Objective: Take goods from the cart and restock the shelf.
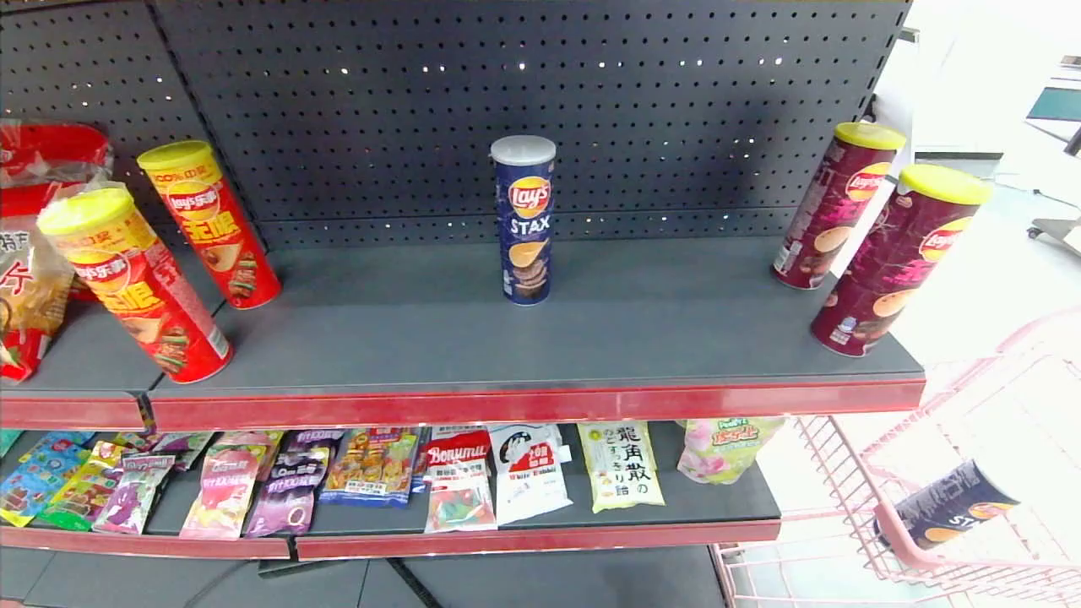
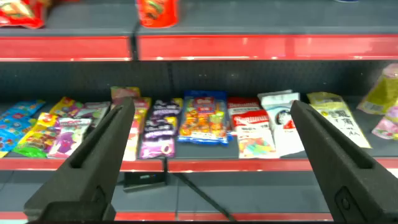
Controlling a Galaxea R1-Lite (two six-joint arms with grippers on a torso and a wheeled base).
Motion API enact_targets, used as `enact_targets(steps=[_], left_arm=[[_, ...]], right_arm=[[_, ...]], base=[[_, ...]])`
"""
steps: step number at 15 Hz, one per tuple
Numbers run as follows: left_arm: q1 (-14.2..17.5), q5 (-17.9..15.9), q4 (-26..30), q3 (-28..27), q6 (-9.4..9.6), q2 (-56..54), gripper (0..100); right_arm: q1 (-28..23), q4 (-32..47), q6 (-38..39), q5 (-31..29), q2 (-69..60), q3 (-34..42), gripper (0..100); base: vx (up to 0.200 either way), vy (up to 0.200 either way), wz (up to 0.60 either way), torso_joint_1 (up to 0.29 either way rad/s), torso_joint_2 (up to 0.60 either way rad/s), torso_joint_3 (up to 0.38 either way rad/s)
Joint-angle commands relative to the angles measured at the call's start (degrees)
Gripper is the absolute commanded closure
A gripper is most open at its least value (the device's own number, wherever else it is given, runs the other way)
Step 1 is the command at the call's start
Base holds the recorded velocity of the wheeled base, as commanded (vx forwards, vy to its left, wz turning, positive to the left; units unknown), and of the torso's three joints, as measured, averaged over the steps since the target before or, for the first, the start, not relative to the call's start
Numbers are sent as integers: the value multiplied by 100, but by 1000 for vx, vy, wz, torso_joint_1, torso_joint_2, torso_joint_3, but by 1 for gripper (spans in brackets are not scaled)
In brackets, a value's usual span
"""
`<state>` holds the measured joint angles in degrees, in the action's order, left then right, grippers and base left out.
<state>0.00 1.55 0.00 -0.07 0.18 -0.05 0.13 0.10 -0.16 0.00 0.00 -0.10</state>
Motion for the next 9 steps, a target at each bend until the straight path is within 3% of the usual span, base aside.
enact_targets(steps=[1, 9], left_arm=[[0, 3, 0, -1, -1, 5, 0], [0, -5, 0, 7, -1, 5, 0]], right_arm=[[4, -1, -2, 0, 0, 1, 0], [4, -1, -2, 0, 0, 1, 0]], base=[[0, -200, 0, 2, 2, 2], [0, -200, 0, 2, 2, 2]])
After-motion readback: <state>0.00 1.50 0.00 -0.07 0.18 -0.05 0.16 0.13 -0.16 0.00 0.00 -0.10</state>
